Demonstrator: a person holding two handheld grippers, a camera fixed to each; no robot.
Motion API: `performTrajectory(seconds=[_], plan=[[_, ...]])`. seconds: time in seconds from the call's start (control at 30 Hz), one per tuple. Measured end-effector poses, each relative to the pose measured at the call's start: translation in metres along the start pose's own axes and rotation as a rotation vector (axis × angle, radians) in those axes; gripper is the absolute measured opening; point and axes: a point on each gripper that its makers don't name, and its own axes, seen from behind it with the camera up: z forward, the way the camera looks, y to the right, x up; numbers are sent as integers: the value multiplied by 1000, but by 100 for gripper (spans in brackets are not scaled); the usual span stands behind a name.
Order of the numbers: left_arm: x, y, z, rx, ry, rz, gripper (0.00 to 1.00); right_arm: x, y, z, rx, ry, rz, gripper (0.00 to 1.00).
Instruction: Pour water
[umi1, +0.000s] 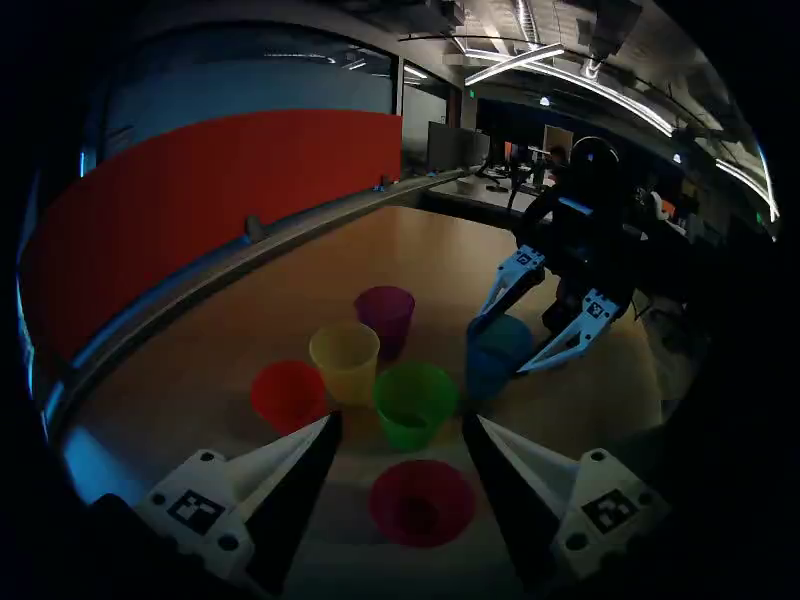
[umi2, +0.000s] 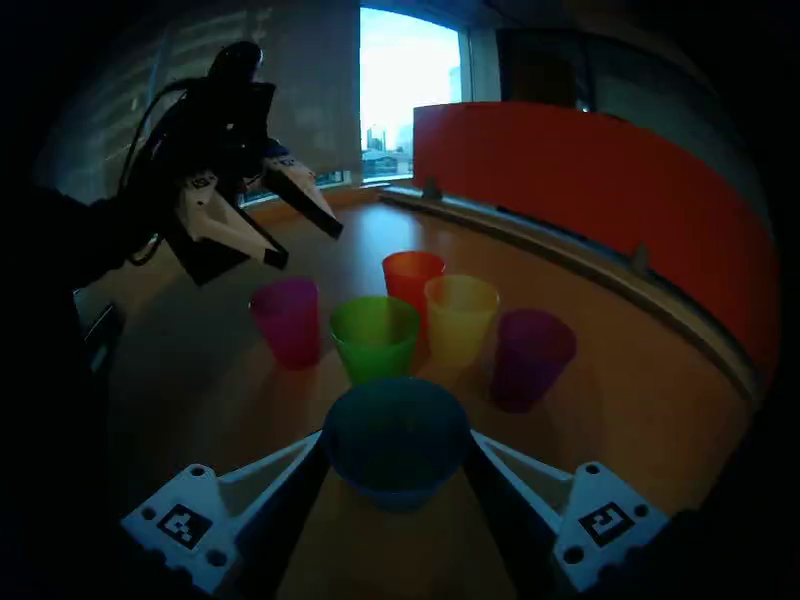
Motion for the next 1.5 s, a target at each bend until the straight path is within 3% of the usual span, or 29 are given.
performTrajectory(seconds=[0.7,1.5], plan=[[-11,1,14,-13,-84,18,89,81,23,-60,-103,223,1,91],[-25,0,48,-18,-225,38,88,116,39,-106,-172,343,-13,91]])
